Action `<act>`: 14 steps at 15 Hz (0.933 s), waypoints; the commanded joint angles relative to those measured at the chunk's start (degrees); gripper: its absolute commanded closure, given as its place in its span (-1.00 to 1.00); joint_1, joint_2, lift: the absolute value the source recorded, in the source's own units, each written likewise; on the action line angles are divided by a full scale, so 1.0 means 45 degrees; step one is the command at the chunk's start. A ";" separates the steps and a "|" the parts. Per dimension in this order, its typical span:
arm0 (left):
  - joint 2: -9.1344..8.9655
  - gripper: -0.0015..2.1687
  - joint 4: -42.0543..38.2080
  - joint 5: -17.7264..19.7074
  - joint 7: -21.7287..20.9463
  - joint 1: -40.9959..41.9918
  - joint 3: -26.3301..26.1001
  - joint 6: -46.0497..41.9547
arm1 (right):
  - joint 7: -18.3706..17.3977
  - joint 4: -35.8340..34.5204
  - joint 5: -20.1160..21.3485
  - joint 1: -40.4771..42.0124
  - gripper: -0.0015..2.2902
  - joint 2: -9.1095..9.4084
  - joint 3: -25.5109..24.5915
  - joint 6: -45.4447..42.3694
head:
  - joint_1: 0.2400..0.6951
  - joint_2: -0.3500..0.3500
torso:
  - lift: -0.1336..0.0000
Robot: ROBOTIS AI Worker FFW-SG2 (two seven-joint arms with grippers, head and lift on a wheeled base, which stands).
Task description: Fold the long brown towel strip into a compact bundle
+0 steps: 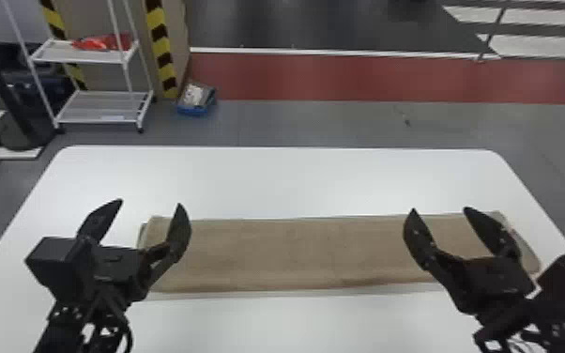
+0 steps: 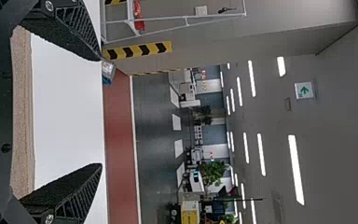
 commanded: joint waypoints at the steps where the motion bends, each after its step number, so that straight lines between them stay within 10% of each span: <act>1: 0.0022 -0.96 0.0052 -0.0038 0.0018 0.0000 0.0000 0.0060 | 0.0000 -0.0050 0.0080 0.0051 -0.93 0.0011 0.0066 0.0001 | 1.00 -0.14 | -0.61; 14: 0.0042 -0.96 0.0697 0.0158 -0.0041 -0.0566 0.0156 0.1857 | -0.0020 0.0146 0.0217 -0.0066 -0.93 0.0011 0.0046 0.0001 | 1.00 -0.13 | -0.61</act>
